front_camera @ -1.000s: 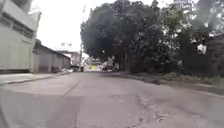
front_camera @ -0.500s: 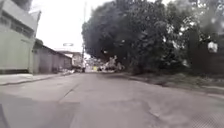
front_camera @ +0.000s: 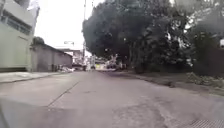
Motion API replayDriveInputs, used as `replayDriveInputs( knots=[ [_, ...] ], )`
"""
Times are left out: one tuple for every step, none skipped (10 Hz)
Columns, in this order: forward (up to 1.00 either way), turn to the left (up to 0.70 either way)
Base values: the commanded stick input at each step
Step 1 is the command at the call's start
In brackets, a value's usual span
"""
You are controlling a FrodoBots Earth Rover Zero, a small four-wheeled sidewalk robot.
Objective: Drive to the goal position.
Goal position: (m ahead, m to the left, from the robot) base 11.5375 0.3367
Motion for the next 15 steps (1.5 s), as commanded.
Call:
replayDriveInputs(
  knots=[
    [0.70, -0.34],
    [0.70, -0.35],
    [0.70, -0.33],
    [0.70, -0.31],
    [0.70, -0.17],
    [0.70, 0.00],
    [0.70, 0.00],
    [0.70, 0.00],
    [0.70, 0.00],
    [0.70, 0.00],
    [0.70, 0.00],
    [0.70, 0.00],
    [0.70, 0.00],
    [0.70, 0.00],
    [0.70, 0.00]
  ],
)
